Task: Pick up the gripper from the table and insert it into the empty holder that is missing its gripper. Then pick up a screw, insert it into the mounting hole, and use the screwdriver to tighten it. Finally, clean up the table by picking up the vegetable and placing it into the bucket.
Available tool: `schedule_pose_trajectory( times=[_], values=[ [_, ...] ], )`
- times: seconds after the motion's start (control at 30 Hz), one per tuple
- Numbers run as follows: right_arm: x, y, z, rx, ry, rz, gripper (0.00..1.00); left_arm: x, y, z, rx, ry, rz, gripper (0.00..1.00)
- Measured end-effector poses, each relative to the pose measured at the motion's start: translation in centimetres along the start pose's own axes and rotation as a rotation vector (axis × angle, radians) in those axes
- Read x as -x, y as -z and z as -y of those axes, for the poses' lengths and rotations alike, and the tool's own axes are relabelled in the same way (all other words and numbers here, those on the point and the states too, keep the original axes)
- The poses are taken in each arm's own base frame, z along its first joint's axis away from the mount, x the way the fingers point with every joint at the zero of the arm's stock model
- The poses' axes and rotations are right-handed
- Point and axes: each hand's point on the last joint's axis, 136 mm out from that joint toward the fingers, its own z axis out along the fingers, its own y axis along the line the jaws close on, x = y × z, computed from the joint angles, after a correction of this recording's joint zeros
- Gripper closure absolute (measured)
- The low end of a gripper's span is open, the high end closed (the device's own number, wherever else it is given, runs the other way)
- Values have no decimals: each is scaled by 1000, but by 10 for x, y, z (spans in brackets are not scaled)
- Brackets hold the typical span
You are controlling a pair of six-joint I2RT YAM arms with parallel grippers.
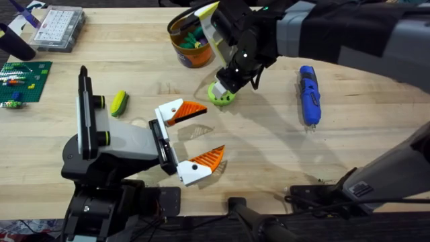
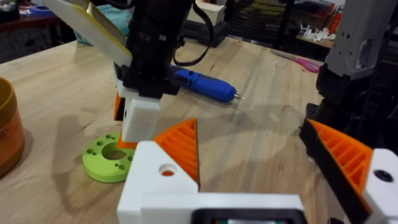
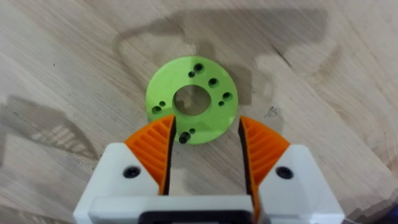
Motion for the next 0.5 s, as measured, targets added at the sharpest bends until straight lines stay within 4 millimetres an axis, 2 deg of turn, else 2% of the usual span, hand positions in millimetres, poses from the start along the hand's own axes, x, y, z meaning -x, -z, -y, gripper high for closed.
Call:
schedule_pose_trajectory(
  times=[0.13,0.3,0.5],
  values=[
    [-5,-2,-1,3,0,-23,411,0,0,0,-1,3,-2,9],
    [-21,1,-2,10,-3,-91,411,0,0,0,-1,3,-2,9],
    [-28,18,-2,13,-13,-113,411,0,0,0,-1,3,-2,9]
  ],
)
